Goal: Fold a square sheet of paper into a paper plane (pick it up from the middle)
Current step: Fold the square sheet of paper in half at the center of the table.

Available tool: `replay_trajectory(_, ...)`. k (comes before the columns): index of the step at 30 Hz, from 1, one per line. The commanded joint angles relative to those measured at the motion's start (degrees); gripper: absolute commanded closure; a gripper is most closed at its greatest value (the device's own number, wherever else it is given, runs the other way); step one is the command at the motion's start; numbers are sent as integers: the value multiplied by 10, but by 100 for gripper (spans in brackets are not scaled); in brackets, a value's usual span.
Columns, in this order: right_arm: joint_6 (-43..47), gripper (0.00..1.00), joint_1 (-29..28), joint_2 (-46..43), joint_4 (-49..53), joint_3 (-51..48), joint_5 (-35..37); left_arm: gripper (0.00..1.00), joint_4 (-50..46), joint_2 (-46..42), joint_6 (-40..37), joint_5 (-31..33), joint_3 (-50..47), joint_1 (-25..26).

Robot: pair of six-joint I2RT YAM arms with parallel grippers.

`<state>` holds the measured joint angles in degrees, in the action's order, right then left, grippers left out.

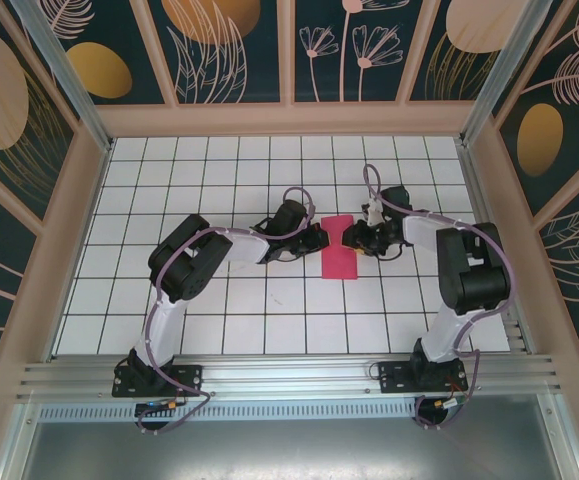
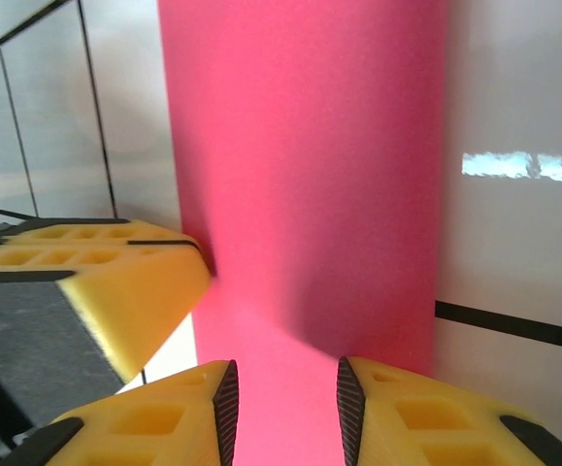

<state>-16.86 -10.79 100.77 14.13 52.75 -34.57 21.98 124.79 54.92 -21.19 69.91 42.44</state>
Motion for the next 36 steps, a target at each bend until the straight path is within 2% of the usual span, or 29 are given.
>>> replay_trajectory(1, 11, 63, 5, 16, -15, -12, 4, 92, -47, 38, -14, 6, 5, 3)
replay_trajectory(9, 11, 62, 7, 25, -6, -16, 45, 92, -55, 41, -16, 5, 12, 3)
replay_trajectory(13, 12, 60, 8, 2, 2, -8, 20, 92, -55, 41, -17, 4, 9, 3)
replay_trajectory(16, 14, 60, 8, -34, 3, -7, -24, 92, -56, 40, -18, 3, 8, 4)
replay_trajectory(19, 14, 64, 7, -54, 5, -16, -56, 92, -55, 40, -19, 2, 8, 3)
replay_trajectory(25, 9, 69, 6, -48, -9, -57, -69, 92, -56, 38, -22, 1, 6, 3)
replay_trajectory(31, 5, 69, 7, -22, -8, -71, 3, 92, -54, 45, -23, -8, 8, 3)
replay_trajectory(36, 8, 68, 6, -10, -7, -69, 16, 92, -59, 47, -27, -7, 10, 3)
